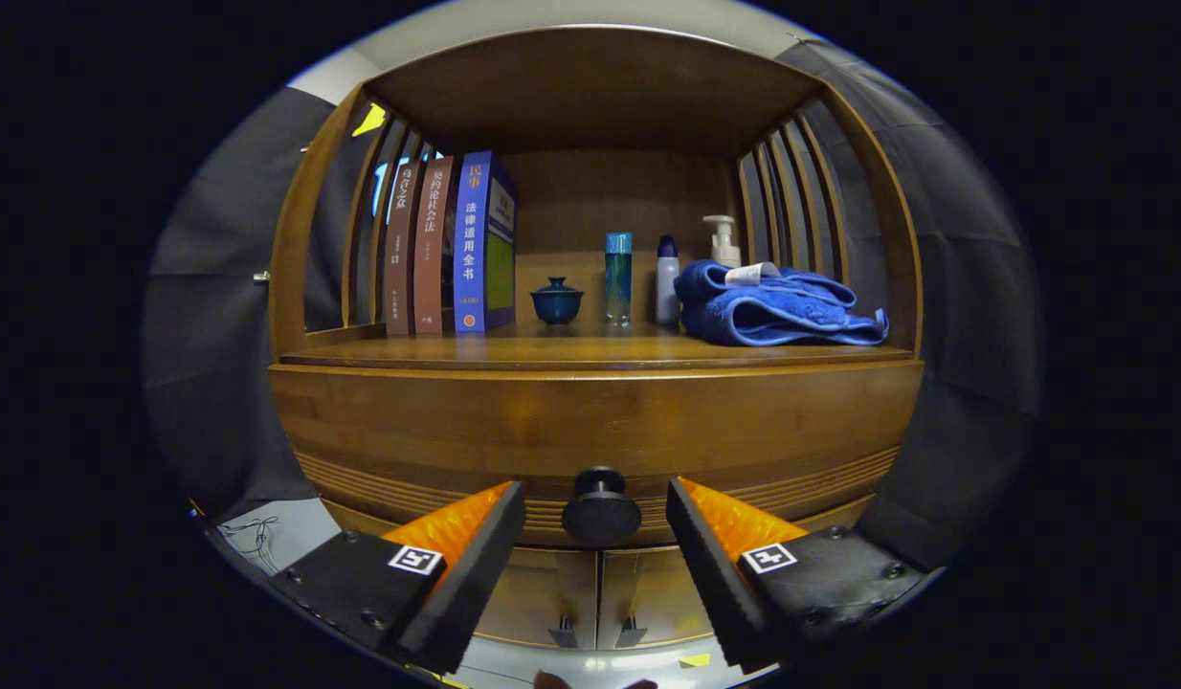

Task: Pull open the drawer, take out the items inside it, and place them on the countertop above the cabinet.

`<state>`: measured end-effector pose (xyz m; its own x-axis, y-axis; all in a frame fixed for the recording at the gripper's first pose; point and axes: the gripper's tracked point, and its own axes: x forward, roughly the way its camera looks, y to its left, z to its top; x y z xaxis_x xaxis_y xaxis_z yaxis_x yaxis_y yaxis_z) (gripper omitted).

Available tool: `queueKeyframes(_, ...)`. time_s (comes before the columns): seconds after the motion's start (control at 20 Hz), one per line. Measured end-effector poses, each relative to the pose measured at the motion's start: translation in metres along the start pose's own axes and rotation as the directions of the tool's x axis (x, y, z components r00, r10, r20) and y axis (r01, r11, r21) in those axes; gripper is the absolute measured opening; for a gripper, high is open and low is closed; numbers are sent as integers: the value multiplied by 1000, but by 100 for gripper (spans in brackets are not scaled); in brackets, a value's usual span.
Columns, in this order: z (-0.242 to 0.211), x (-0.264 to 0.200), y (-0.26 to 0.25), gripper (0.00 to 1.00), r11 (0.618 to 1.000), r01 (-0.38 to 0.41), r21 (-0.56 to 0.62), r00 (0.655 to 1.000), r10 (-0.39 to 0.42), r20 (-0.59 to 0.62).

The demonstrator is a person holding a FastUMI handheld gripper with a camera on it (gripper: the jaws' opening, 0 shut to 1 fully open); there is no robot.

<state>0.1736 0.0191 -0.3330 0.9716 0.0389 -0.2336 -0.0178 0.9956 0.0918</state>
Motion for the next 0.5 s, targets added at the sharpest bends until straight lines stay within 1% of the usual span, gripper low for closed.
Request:
queueKeyframes(0.1, -9, 6, -3, 75, 1000, 6, -25, 999, -7, -32)
queueKeyframes(0.2, -7, 8, -3, 52, 1000, 7, -5, 1000, -7, -22)
queueKeyframes(0.25, -6, 4, -2, 46, 1000, 1, 8, 1000, 0, -26)
queueKeyframes(0.35, -6, 4, -3, 38, 1000, -8, 4, 1000, 8, -30)
queueKeyframes(0.5, -5, -4, -3, 38, 1000, -12, -15, 999, 11, -43)
